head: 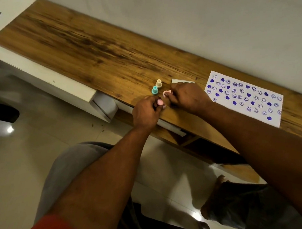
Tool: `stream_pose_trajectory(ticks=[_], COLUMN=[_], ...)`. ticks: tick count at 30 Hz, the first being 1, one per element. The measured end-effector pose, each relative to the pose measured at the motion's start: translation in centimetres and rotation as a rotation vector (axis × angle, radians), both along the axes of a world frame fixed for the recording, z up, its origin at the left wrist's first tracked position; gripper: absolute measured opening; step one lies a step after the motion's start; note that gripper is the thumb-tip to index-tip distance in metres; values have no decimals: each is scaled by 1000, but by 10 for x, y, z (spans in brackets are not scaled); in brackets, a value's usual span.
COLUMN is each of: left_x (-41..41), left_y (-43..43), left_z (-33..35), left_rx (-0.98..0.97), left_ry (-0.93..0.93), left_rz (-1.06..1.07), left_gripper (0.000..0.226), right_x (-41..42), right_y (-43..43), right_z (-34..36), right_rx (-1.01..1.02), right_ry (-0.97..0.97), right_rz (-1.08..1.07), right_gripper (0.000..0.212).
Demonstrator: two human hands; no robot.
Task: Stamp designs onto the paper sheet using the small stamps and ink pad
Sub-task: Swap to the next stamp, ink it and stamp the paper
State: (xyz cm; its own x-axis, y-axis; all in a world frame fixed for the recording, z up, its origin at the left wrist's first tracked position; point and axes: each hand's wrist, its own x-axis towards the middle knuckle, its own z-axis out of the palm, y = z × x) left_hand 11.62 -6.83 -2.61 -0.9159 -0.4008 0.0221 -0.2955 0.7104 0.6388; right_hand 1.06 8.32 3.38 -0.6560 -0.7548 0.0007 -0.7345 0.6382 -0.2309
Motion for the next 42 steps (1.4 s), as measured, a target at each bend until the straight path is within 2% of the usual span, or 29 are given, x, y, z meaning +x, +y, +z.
stream_pose_trajectory(ticks=[6, 9, 13, 17, 25, 29, 34, 36, 37, 40, 42], left_x=[3, 5, -6, -23, -42, -41, -43, -43, -44, -44, -46], left_y=[2, 5, 13, 19, 27, 28, 32, 34, 34, 34, 34], left_z=[2, 2, 15, 22, 27, 25, 31, 33, 34, 36, 37], left_rx=[16, -31, -94, -210, -297, -271, -238, -210, -198, -182, -197], left_ry=[18, 37, 67, -26, -114, -150, -163, -187, -196, -195, -203], left_rz=[3, -31, -153, -249, -234, -230, -197, -185, -176, -154, -154], left_gripper=[35, 39, 60, 79, 71, 65, 63, 64, 64, 60, 56], right_x=[-9, -10, -12, -9, -7, -9, -14, -10, -3, 23, 20], right_y=[31, 47, 62, 65, 53, 44, 27, 21, 18, 13, 6], right_z=[7, 5, -2, -8, -11, 10, 77, 75, 61, -5, -17], right_rx=[-27, -10, -29, 40, 198, 268, -57, -121, -58, 334, 424], right_ry=[37, -13, -74, -52, -30, 77, 313, 337, 283, 5, -38], right_rz=[-140, -216, -268, -273, -262, -194, -376, -456, -462, -411, -439], right_gripper=[47, 55, 57, 52, 58, 49, 52, 52, 50, 35, 27])
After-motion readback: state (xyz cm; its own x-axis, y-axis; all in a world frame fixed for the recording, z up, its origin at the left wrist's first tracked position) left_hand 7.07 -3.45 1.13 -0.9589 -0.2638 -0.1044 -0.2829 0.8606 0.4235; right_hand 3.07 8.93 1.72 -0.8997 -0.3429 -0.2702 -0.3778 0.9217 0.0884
